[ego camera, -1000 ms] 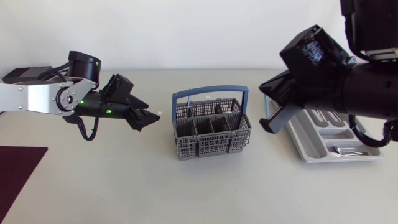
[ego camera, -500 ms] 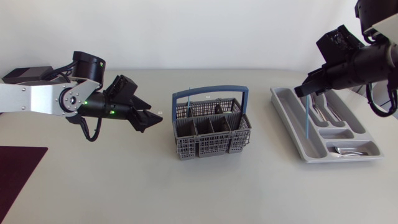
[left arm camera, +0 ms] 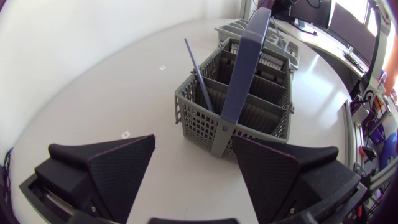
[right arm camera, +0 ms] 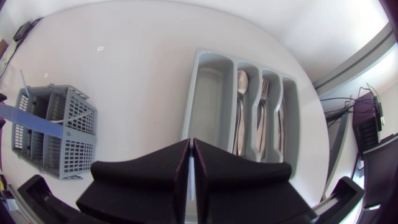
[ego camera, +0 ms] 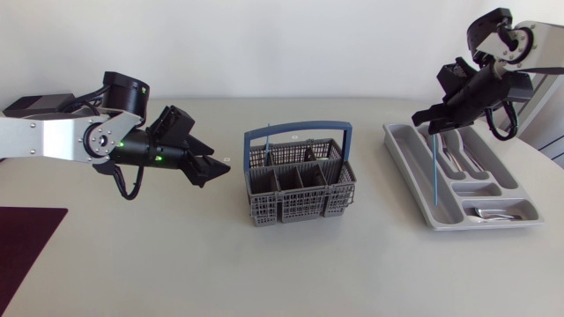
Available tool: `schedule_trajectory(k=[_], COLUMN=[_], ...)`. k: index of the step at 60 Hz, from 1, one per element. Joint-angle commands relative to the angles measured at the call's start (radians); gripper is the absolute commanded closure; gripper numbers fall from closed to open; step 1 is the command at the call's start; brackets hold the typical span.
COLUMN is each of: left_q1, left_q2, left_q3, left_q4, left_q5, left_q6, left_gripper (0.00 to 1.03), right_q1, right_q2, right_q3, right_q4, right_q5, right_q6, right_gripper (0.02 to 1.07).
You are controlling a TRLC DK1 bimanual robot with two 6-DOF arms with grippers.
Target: Sort the cutlery from the basket into the organizer compartments.
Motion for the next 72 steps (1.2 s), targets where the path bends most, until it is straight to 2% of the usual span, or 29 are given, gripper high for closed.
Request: schedule_trajectory(k=[1, 19, 33, 41, 57, 64, 72], left_q1=[0.001, 0.002, -0.002, -0.002, 0.002, 0.008, 0.008], left_q2=[0.014, 0.008, 0.002, -0.004, -0.003, 0.011, 0.051], left_q3=[0.021, 0.012, 0.014, 0.012, 0.015, 0.031, 0.069], left_q4=[-0.005, -0.007, -0.012, -0.015, -0.015, -0.012, -0.004], left_q5=[-0.004, -0.004, -0.007, -0.009, -0.014, -0.014, -0.015], left_q6=[0.003, 0.004, 0.003, 0.003, 0.003, 0.000, -0.014], left_gripper=[0.18, 0.18, 0.18, 0.18, 0.18, 0.18, 0.18], right_q1=[-0.019, -0.082, -0.093, -0.087, -0.082, -0.040, 0.050], right_q2=[0.076, 0.276, 0.334, 0.348, 0.330, 0.195, 0.015], right_q3=[0.062, 0.201, 0.201, 0.178, 0.134, 0.017, -0.148], right_q4=[-0.031, -0.090, -0.019, 0.042, 0.122, 0.193, 0.239], right_q5=[-0.006, -0.037, -0.047, -0.037, 0.000, 0.016, 0.006], right_q6=[0.047, 0.073, 0.089, 0.102, 0.106, 0.086, 0.046], right_gripper=[1.01, 1.01, 0.99, 0.81, 0.62, 0.56, 0.56])
